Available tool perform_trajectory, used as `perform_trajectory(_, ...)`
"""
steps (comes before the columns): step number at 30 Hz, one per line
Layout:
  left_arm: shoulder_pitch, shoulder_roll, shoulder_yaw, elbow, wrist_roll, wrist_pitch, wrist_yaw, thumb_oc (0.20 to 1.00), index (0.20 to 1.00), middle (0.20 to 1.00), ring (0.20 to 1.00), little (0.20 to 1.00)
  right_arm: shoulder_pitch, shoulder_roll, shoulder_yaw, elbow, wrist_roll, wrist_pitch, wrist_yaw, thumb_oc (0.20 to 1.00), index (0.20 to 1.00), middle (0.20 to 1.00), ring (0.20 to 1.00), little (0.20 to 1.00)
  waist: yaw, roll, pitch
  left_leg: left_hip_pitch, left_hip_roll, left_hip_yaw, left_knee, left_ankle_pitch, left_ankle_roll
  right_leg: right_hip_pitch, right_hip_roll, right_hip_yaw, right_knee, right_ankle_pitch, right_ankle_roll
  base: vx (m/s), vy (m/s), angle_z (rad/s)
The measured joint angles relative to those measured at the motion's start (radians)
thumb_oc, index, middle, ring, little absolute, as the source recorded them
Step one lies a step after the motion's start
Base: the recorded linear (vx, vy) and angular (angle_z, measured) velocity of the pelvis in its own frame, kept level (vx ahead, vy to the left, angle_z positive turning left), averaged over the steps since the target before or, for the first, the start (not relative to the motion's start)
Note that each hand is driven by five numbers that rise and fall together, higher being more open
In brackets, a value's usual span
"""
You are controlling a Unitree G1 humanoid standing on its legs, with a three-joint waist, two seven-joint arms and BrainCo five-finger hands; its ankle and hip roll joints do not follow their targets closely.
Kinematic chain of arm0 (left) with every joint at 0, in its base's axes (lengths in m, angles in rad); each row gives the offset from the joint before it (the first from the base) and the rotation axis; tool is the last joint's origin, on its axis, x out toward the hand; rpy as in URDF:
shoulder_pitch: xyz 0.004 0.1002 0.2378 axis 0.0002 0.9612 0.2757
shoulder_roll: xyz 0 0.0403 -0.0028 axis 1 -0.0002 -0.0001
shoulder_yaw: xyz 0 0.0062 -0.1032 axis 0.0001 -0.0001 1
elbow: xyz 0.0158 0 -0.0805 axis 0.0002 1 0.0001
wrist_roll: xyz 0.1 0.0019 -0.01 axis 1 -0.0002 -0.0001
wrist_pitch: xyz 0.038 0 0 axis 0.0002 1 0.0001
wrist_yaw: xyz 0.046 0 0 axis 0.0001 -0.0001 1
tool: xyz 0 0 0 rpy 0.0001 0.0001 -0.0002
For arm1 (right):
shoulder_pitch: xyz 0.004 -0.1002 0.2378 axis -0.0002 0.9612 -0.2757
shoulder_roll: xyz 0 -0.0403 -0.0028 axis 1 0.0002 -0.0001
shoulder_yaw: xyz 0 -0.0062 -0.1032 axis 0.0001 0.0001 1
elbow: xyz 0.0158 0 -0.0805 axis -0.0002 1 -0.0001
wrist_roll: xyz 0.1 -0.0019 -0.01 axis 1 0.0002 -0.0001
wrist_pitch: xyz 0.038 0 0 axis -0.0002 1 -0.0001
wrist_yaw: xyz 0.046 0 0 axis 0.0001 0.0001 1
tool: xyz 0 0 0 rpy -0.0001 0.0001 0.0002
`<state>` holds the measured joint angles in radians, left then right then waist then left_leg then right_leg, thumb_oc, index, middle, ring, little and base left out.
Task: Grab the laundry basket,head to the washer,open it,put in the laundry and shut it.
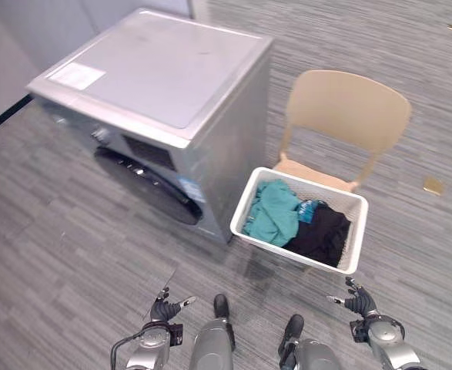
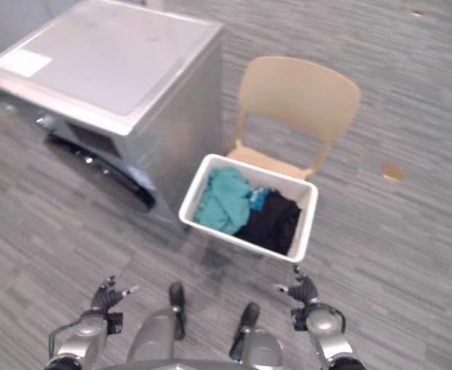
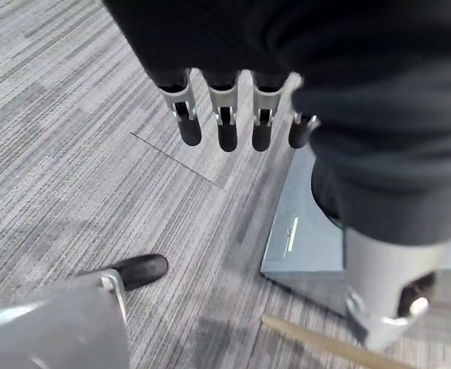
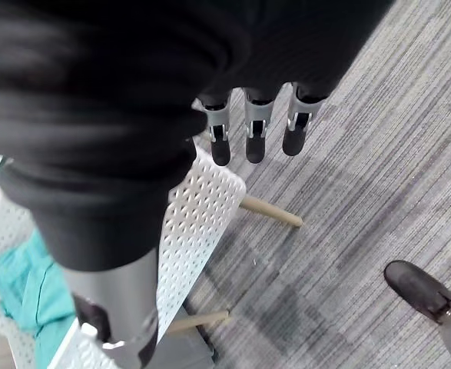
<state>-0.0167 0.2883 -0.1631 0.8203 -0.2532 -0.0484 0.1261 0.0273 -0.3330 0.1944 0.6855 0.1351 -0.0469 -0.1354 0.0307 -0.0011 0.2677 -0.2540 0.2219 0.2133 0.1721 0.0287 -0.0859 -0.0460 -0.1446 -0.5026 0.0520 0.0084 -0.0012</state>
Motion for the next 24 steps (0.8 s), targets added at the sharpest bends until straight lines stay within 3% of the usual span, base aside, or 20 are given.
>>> perform_trajectory(1,0.009,-0.005,-0.002,-0.001,0.000,0.003,0.001,1.000,1.000,1.000,1.000,1.000,-0.006,0.021,-0.034,0.001,0.002,0.003,0.000,1.000,1.000,1.000,1.000,1.000,-0.013,0.000,-0.009,0.008,0.018,0.061,0.001,-0.009,0.011,0.002,-0.032,-0.048,0.016,0.003,0.043,0.17,0.363,0.67)
perform_trajectory(3,0.017,0.001,-0.017,-0.003,0.004,0.001,0.001,1.000,1.000,1.000,1.000,1.000,-0.004,0.023,-0.031,0.007,0.002,0.004,0.003,1.000,1.000,1.000,1.000,1.000,-0.016,-0.009,-0.010,0.062,-0.006,0.047,-0.050,0.008,0.014,-0.020,-0.068,-0.014,0.078,-0.017,0.076,0.16,0.381,0.24)
perform_trajectory(5,0.013,0.018,-0.017,0.004,0.030,0.005,0.000,1.000,1.000,1.000,1.000,1.000,-0.005,0.056,-0.025,0.001,0.001,0.007,0.005,1.000,1.000,1.000,1.000,1.000,-0.005,-0.065,-0.024,0.062,-0.081,0.069,-0.041,-0.017,0.062,-0.044,-0.144,0.021,0.118,-0.002,0.087,0.14,0.302,-0.01)
perform_trajectory(7,0.006,0.037,-0.016,-0.005,0.039,0.004,-0.002,1.000,1.000,1.000,1.000,1.000,-0.003,0.080,-0.013,0.001,0.001,0.008,0.007,1.000,1.000,1.000,1.000,1.000,-0.001,-0.090,-0.029,0.055,-0.136,0.078,-0.002,-0.071,0.093,-0.058,-0.201,0.090,0.150,0.048,0.091,0.14,0.267,0.16)
perform_trajectory(8,0.007,0.065,-0.011,-0.021,0.040,0.002,-0.003,1.000,1.000,1.000,1.000,1.000,-0.011,0.091,0.020,-0.005,0.001,0.008,0.011,1.000,1.000,1.000,1.000,1.000,0.000,-0.092,-0.030,0.052,-0.157,0.077,0.004,-0.091,0.115,-0.097,-0.221,0.154,0.206,0.087,0.072,0.13,0.334,0.23)
perform_trajectory(9,0.003,0.073,0.010,-0.023,0.040,0.002,0.000,1.000,1.000,1.000,1.000,1.000,-0.016,0.098,0.045,-0.022,0.001,0.007,0.009,1.000,1.000,1.000,1.000,1.000,-0.006,-0.082,-0.030,0.059,-0.169,0.050,-0.025,-0.066,0.129,-0.168,-0.193,0.276,0.332,0.035,0.097,0.09,0.251,0.37)
perform_trajectory(11,-0.001,0.099,0.015,-0.032,0.040,0.001,0.005,1.000,1.000,1.000,1.000,1.000,-0.011,0.103,0.059,-0.045,0.001,0.007,0.011,1.000,1.000,1.000,1.000,1.000,0.000,-0.081,-0.029,0.082,-0.181,0.030,-0.073,-0.038,0.152,-0.204,-0.108,0.359,0.345,-0.046,0.106,0.12,0.143,0.42)
perform_trajectory(12,0.011,0.105,0.012,-0.034,0.040,0.002,0.004,1.000,1.000,1.000,1.000,1.000,-0.027,0.098,0.060,-0.051,0.001,0.007,0.009,1.000,1.000,1.000,1.000,1.000,-0.005,-0.081,-0.029,0.091,-0.196,0.024,-0.096,-0.028,0.152,-0.225,-0.046,0.361,0.316,-0.066,0.098,0.20,0.092,0.27)
perform_trajectory(15,-0.011,0.063,-0.001,0.015,0.040,0.001,0.003,1.000,1.000,1.000,1.000,1.000,-0.069,0.055,0.101,-0.077,-0.002,0.008,0.009,1.000,1.000,1.000,1.000,1.000,-0.007,-0.063,-0.014,0.131,-0.235,-0.036,-0.142,-0.024,0.167,-0.256,0.060,0.377,0.200,-0.067,0.096,0.16,0.001,0.54)
perform_trajectory(18,-0.022,0.030,-0.012,0.019,0.040,-0.004,0.002,1.000,1.000,1.000,1.000,1.000,-0.081,0.037,0.101,-0.091,-0.016,0.007,0.008,1.000,1.000,1.000,1.000,1.000,-0.012,-0.064,-0.014,0.140,-0.284,-0.100,-0.153,-0.025,0.162,-0.280,0.072,0.399,0.114,-0.040,0.102,0.10,-0.066,0.95)
perform_trajectory(19,-0.012,0.028,-0.031,0.008,0.040,-0.018,0.002,1.000,1.000,1.000,1.000,1.000,-0.079,0.033,0.100,-0.091,-0.020,0.007,0.009,1.000,1.000,1.000,1.000,1.000,-0.019,-0.058,-0.011,0.141,-0.301,-0.146,-0.153,-0.012,0.163,-0.264,0.070,0.408,0.098,0.015,0.085,0.10,-0.104,1.27)
perform_trajectory(21,0.004,0.029,-0.029,0.003,0.041,-0.019,0.003,1.000,1.000,1.000,1.000,1.000,-0.093,0.035,0.103,-0.086,-0.021,0.007,0.010,1.000,1.000,1.000,1.000,1.000,0.011,-0.048,-0.005,0.145,-0.302,-0.171,-0.152,-0.016,0.154,-0.245,0.072,0.405,0.075,0.062,0.075,0.11,-0.131,0.64)
perform_trajectory(24,0.041,0.028,-0.030,0.004,0.041,-0.019,0.002,1.000,1.000,1.000,1.000,1.000,-0.135,0.027,0.136,-0.079,-0.021,0.007,0.012,1.000,1.000,1.000,1.000,1.000,0.007,-0.018,0.000,0.155,-0.293,-0.240,-0.157,-0.023,0.123,-0.169,0.087,0.359,-0.025,0.135,0.040,0.06,-0.118,0.63)
